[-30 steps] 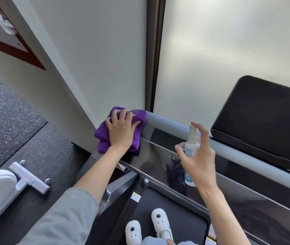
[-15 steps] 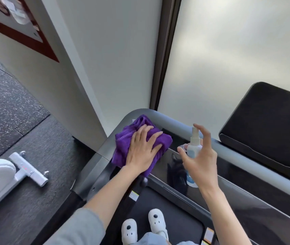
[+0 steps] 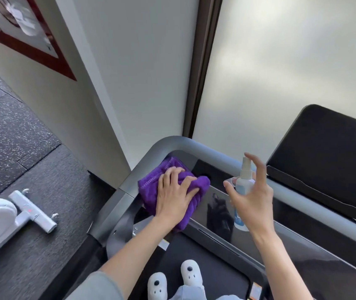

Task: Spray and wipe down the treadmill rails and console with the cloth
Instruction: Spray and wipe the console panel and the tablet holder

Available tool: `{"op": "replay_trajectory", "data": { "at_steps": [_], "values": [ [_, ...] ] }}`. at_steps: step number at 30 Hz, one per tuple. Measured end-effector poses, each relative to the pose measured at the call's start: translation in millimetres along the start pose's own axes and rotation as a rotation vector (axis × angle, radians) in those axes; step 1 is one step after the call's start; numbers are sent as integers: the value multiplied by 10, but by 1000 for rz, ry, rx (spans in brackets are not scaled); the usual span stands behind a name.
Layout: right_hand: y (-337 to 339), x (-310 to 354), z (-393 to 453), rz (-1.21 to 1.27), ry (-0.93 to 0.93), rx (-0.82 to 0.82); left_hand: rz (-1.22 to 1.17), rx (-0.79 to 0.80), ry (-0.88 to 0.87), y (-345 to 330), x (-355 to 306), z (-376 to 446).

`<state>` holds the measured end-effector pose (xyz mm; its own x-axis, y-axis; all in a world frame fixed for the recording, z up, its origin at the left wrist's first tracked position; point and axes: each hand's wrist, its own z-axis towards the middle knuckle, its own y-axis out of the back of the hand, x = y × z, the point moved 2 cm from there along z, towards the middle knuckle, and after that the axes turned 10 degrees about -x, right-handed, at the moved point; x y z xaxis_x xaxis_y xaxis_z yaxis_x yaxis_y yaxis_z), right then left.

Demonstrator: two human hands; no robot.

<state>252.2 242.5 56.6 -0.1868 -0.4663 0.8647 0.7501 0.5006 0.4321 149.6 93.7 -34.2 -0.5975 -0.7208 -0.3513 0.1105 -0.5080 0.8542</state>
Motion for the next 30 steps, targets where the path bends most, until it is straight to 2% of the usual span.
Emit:
{"op": "replay_trajectory", "data": {
  "at_steps": [2, 5, 11, 13, 16, 19, 25, 27, 30],
  "values": [
    [43, -33, -25, -11, -19, -13, 26, 35, 102, -72, -23, 213],
    [109, -58, -69, -23, -24, -49, 56, -42, 162, -126, -200, 324],
    [108, -39, -78, -24, -56, -47, -83, -25, -130, -93, -463, -20],
    [77, -5, -72, -23, -50, -39, -66, -44, -101, -61, -344, 101],
    [60, 23, -83, -17, -18, -52, 14, -52, 47, -13, -74, 334],
    [89, 21, -131, -24, -10, -69, -15, -62, 106, -8, -68, 292],
    [55, -69, -266, -11, -56, -45, 1, -33, -44, 41, -222, -66],
    [-1, -87, -260, -23, -72, -24, -22, -15, 32, 145, -149, 53],
    [-156, -76, -202, -56, -92, 43, -245, -85, 308, 434, 2, 250]
  ]
}}
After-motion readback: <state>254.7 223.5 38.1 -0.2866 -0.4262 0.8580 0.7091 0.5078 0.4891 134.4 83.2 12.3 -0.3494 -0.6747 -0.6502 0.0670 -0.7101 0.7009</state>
